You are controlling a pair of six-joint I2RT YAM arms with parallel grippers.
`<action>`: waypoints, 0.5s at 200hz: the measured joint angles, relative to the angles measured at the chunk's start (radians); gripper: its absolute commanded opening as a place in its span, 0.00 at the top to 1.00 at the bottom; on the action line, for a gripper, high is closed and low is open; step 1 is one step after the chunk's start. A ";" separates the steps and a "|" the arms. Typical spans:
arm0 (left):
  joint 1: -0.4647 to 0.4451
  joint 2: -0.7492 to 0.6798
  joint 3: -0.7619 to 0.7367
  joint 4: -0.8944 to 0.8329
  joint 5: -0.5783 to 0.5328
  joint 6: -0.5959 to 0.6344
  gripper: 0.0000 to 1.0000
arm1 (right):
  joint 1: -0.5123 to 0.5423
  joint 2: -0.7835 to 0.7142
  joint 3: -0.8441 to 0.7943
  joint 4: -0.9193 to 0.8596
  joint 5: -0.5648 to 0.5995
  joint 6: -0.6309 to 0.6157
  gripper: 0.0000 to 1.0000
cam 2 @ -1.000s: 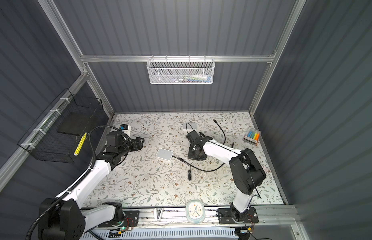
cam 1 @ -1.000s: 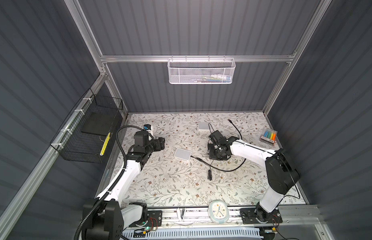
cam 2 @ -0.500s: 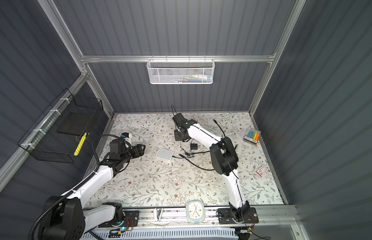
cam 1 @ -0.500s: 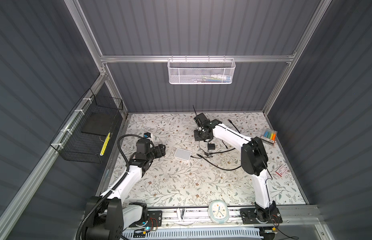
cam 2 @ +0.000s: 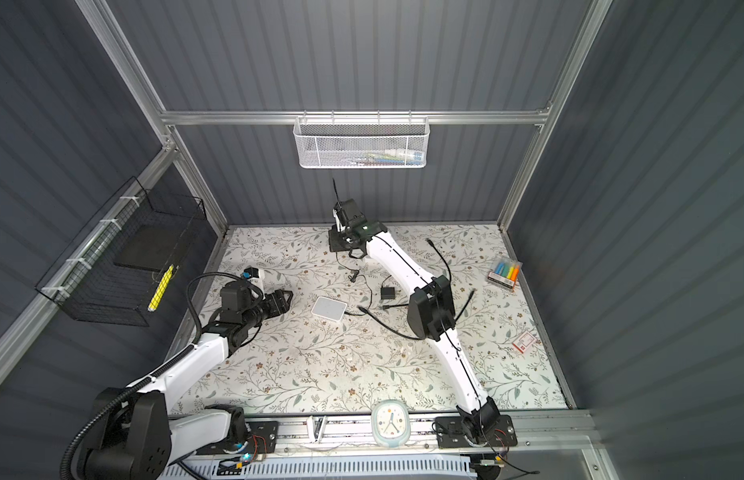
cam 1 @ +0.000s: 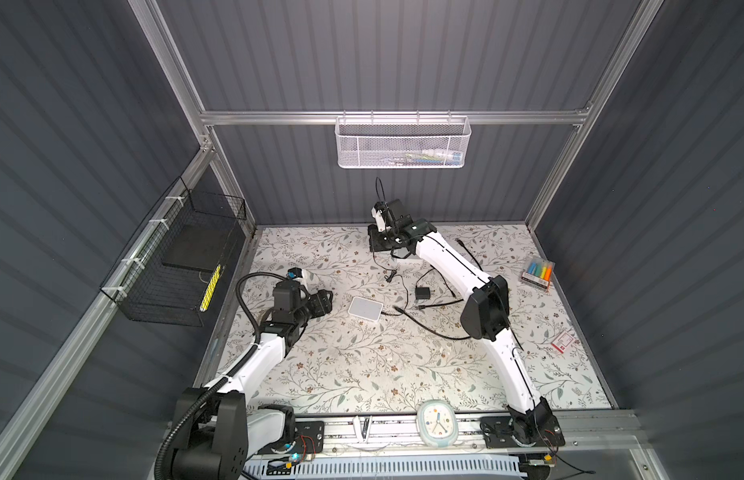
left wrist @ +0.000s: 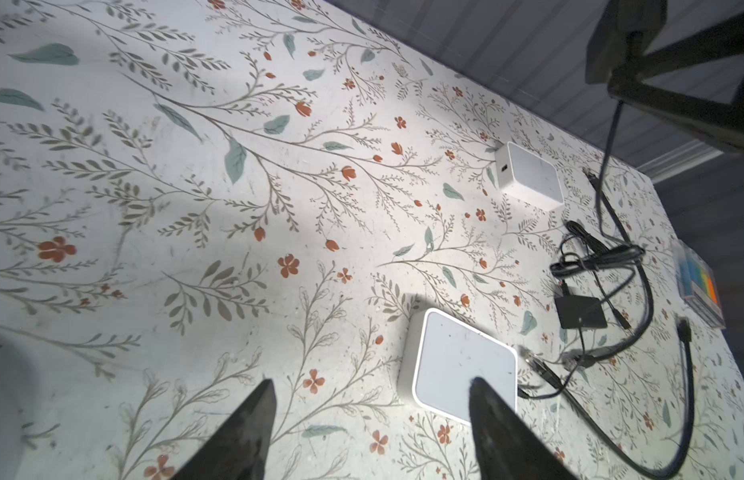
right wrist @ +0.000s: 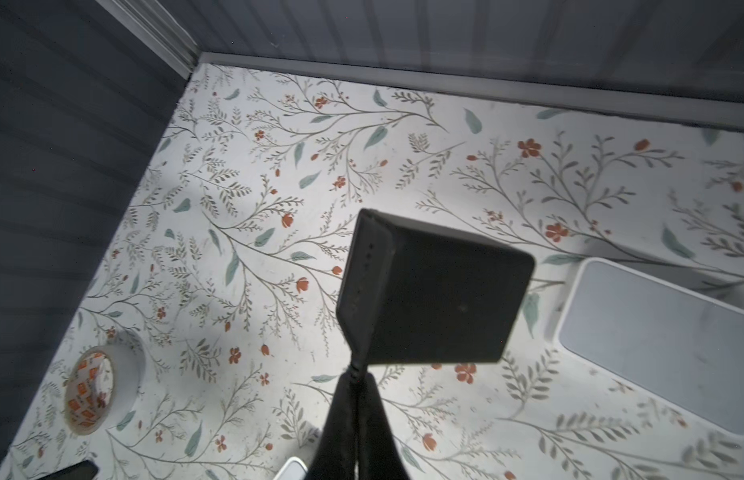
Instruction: Insert the plug into the switch port
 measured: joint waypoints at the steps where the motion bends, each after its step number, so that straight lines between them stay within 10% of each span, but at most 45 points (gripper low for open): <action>1: 0.000 0.001 0.000 0.001 0.002 0.000 0.26 | 0.000 0.001 0.000 0.002 -0.002 0.000 1.00; 100: -0.203 0.095 0.079 -0.138 0.066 0.198 0.23 | -0.001 0.149 -0.020 0.061 -0.097 -0.002 0.85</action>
